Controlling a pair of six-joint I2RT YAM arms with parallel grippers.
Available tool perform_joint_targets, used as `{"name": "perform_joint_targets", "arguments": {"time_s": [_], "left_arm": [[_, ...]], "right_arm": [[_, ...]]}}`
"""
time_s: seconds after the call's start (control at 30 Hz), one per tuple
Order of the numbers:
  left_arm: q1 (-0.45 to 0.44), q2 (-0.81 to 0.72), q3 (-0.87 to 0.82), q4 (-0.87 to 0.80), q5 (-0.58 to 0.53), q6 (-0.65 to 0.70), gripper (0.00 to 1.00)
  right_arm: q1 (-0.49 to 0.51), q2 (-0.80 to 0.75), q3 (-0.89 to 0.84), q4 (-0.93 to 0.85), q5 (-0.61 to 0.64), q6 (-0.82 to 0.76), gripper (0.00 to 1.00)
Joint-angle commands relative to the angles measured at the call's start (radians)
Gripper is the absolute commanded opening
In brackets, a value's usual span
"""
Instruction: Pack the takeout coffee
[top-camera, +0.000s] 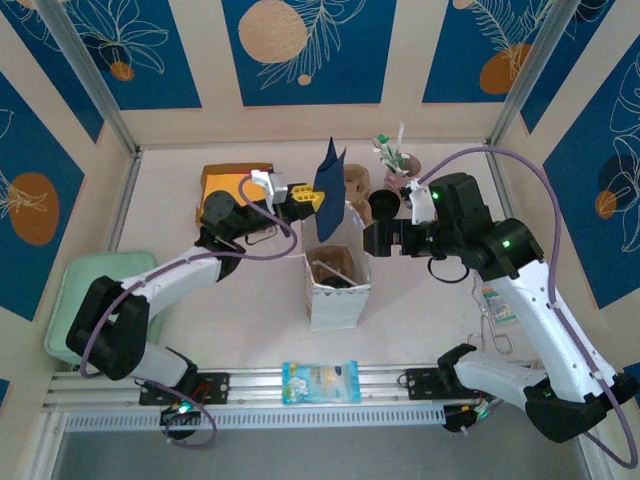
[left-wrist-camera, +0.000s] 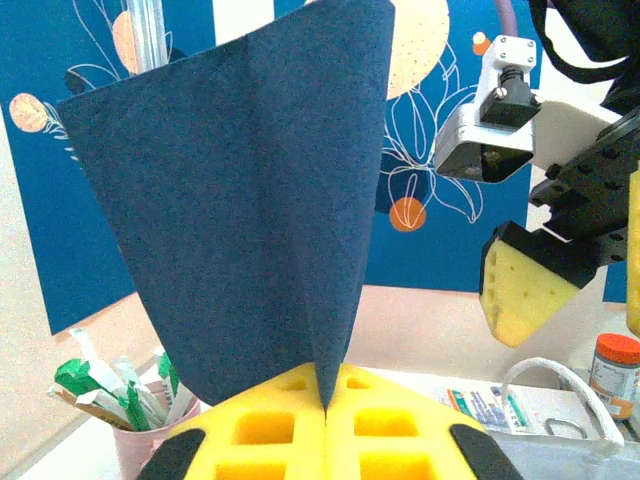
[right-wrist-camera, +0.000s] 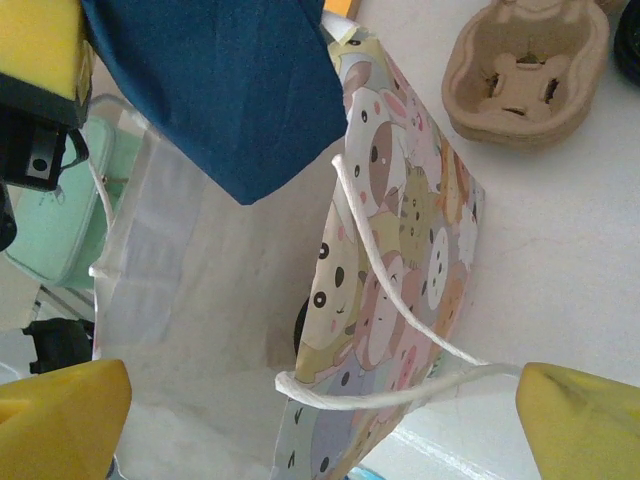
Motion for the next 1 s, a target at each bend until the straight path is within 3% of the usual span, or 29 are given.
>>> {"name": "perform_joint_targets", "arguments": {"time_s": [0.0,0.37,0.97], "left_arm": [[-0.010,-0.001,-0.013,0.050,-0.011,0.000,0.00],[-0.016,-0.010,-0.040,0.048,-0.018,0.009,0.00],[-0.074,-0.079,-0.064,-0.094,-0.062,0.142,0.00]], "right_arm": [[0.018,0.006,0.034,0.002,0.020,-0.019,0.99],[0.037,0.051,0.102,0.010,0.030,-0.021,0.99],[0.221,0.322,0.521,0.007,0.155,0.003,0.92]]}}
